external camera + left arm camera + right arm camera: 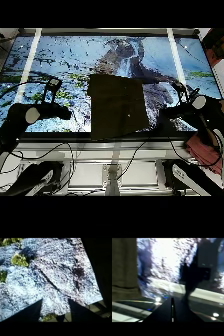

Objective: Fold the clothes and pants, and hang the long-sleeved shirts on hangers.

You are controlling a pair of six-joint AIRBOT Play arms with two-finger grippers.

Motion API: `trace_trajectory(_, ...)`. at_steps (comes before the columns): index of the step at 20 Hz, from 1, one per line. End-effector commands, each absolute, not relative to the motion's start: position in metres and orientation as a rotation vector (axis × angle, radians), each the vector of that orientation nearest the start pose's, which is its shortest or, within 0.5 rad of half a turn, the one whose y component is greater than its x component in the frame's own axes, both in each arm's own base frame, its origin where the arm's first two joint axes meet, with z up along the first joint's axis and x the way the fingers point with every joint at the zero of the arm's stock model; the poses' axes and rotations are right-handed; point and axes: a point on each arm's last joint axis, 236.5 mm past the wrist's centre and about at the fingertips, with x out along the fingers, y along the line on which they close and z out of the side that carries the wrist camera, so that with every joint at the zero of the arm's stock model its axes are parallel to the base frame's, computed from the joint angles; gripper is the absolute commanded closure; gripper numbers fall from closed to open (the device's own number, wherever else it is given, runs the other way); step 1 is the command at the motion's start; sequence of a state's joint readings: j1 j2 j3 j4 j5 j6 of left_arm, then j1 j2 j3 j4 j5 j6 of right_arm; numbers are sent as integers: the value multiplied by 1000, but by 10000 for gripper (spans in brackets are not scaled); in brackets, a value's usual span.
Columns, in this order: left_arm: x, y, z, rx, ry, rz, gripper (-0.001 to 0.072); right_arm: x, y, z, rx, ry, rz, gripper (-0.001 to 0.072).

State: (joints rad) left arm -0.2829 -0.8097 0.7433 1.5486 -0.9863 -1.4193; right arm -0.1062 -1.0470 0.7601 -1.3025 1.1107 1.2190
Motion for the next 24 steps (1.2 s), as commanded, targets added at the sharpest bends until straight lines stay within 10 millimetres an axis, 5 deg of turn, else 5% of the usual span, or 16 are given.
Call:
trace_trajectory(1, 292, -107, 31, 227, 1002, -355, 151, 290, 66, -34, 239, 1343, 359, 504)
trace_trajectory(2, 291, -111, 28, 199, 1017, -361, 151, 293, 67, -35, 278, 1341, 339, 320)
trace_trajectory(3, 290, -115, 24, 185, 1032, -368, 151, 291, 63, -39, 306, 1364, 294, 294)
trace_trajectory(6, 284, -128, 9, 122, 1093, -397, 151, 271, 54, -59, 305, 1500, 247, 294)
trace_trajectory(13, 277, -147, -13, 25, 1188, -433, 151, 246, 83, -92, 438, 1709, 361, 302)
trace_trajectory(24, 278, -150, -28, 15, 1231, -426, 151, 256, 118, -111, 619, 1717, 475, 304)
